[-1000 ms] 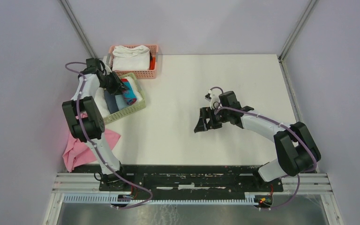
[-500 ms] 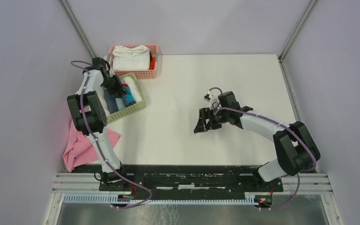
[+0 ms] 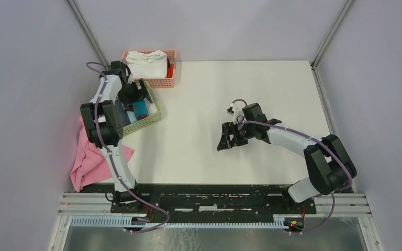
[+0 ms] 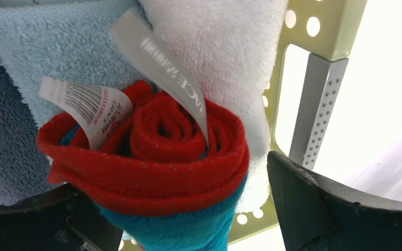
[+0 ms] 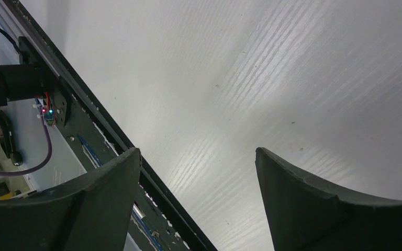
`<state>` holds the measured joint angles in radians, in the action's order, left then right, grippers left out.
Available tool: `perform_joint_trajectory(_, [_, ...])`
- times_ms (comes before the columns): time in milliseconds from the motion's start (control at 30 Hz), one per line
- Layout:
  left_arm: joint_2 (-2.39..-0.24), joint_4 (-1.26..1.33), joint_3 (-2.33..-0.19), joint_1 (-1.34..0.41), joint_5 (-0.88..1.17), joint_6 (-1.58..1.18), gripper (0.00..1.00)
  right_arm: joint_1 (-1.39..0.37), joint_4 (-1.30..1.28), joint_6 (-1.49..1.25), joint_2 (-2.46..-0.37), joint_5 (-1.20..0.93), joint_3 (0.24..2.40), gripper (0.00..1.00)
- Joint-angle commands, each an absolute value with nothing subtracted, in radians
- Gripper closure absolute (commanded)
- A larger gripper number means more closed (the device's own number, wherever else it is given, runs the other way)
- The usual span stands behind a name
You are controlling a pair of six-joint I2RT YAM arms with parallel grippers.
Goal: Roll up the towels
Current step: Place the towel in the bin, then reset both arms
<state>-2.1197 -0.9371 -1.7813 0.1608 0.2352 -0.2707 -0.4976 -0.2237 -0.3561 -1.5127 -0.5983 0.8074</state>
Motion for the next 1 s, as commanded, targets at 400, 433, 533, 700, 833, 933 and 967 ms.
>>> perform_joint_trajectory(400, [-1.86, -0.945, -1.773, 0.147, 0.134, -0.254, 0.01, -0.505, -0.399, -0.301, -1.358, -0.413, 0.924, 0.13])
perform_joint_trajectory(433, [-1.831, -0.945, -1.755, 0.141, 0.119, -0.255, 0.01, -0.503, -0.422, -0.294, -1.343, -0.381, 0.935, 0.13])
perform_joint_trajectory(533, [-1.706, -0.915, -1.673, 0.124, 0.077, -0.263, 0.01, -0.504, -0.505, -0.277, -1.275, -0.24, 0.967, 0.13])
perform_joint_trajectory(700, [-1.407, -0.777, -1.441, 0.115, 0.032, -0.283, 0.01, -0.502, -0.58, -0.262, -1.134, -0.022, 1.003, 0.12])
perform_joint_trajectory(833, [-1.08, -0.628, -1.254, 0.109, 0.03, -0.301, 0.01, -0.503, -0.609, -0.265, -0.999, 0.178, 1.012, 0.1])
perform_joint_trajectory(933, [-0.933, -0.615, -1.202, 0.056, -0.051, -0.295, 0.01, -0.503, -0.636, -0.242, -0.901, 0.301, 1.017, 0.05])
perform_joint_trajectory(967, [-0.911, -0.63, -1.202, 0.018, -0.1, -0.286, 0.01, -0.503, -0.638, -0.226, -0.868, 0.321, 1.015, 0.04])
